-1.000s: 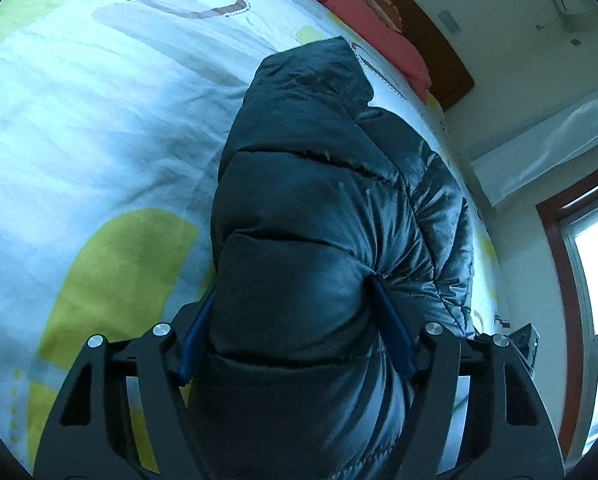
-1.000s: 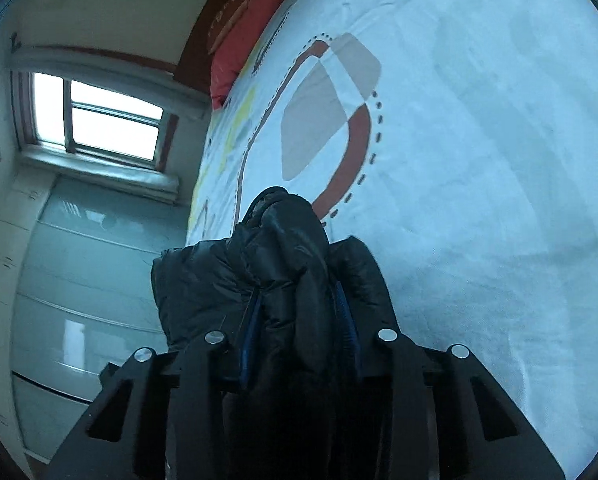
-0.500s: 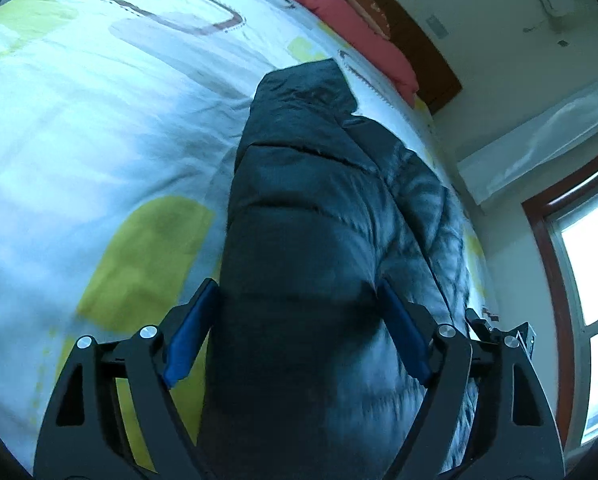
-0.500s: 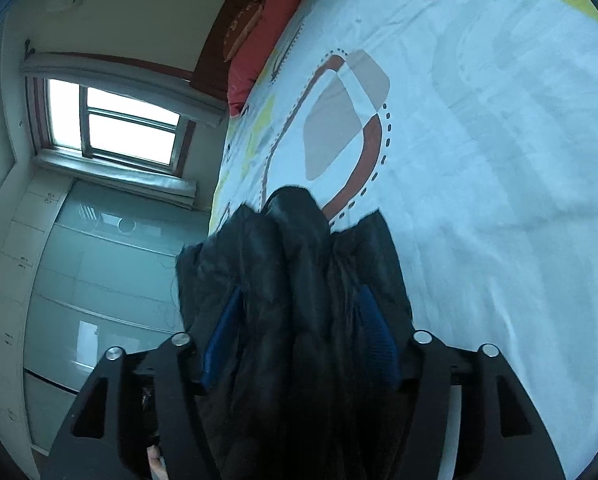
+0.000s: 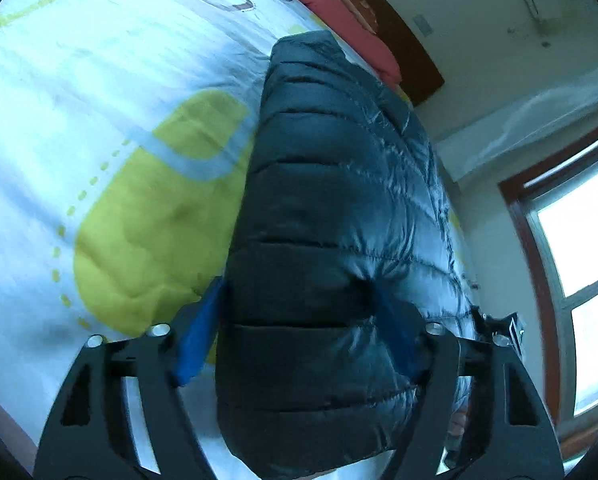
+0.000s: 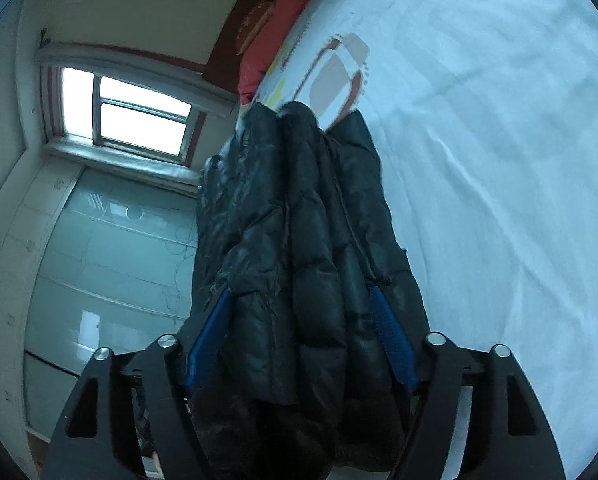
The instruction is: Fold large clothes
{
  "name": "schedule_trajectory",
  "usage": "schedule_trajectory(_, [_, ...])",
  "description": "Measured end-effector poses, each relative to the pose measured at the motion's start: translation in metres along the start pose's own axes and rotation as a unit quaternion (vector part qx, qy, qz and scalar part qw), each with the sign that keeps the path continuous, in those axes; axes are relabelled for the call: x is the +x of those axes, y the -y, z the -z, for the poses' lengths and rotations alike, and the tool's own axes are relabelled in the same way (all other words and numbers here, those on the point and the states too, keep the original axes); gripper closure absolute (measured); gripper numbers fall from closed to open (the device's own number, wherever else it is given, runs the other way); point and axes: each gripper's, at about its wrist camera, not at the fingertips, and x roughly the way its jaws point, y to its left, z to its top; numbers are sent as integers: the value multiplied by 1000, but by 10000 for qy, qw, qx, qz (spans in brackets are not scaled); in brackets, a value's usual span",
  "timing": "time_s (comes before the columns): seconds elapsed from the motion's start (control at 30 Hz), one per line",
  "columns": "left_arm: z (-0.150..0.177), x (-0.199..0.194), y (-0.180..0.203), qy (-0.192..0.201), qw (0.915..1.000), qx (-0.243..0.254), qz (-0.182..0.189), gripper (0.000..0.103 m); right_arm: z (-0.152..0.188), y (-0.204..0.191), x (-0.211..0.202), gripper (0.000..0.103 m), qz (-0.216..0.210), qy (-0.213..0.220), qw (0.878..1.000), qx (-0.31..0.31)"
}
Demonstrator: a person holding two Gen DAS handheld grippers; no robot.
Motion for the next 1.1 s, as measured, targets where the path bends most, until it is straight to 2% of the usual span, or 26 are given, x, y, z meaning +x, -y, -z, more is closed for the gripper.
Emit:
schedule_trajectory(0.1, [-1, 4, 2, 14, 9999, 54, -84, 42, 0, 8, 4, 61, -126, -30, 9997, 223])
schedule_trajectory(0.2, [0, 4, 4, 24, 9997, 151, -176, 43, 3, 7, 2, 61, -81, 17, 9998, 158])
schedule_trajectory(0.27, [1, 0, 6, 81, 9994, 192, -266, 41, 5, 5, -2, 61, -79, 45, 9998, 154])
schedule_trajectory(0.43, [11, -14, 21, 267, 9965, 403, -675, 37, 11, -1, -16, 52, 3, 167, 9998, 108])
schedule_trajectory(0.77, [44, -37, 49, 498, 9842, 1140, -1261, 27, 53, -2, -51, 51, 363, 178, 9990, -165])
schedule_trajectory(0.93, [69, -51, 58, 604, 9741, 1521, -1561, 25, 80, -11, -64, 51, 892, 304, 9940, -558])
schedule_trajectory(1.1, [96, -65, 68, 806, 9595, 1873, -1943, 18, 104, -32, -80, 44, 1585, 702, 9781, -1149])
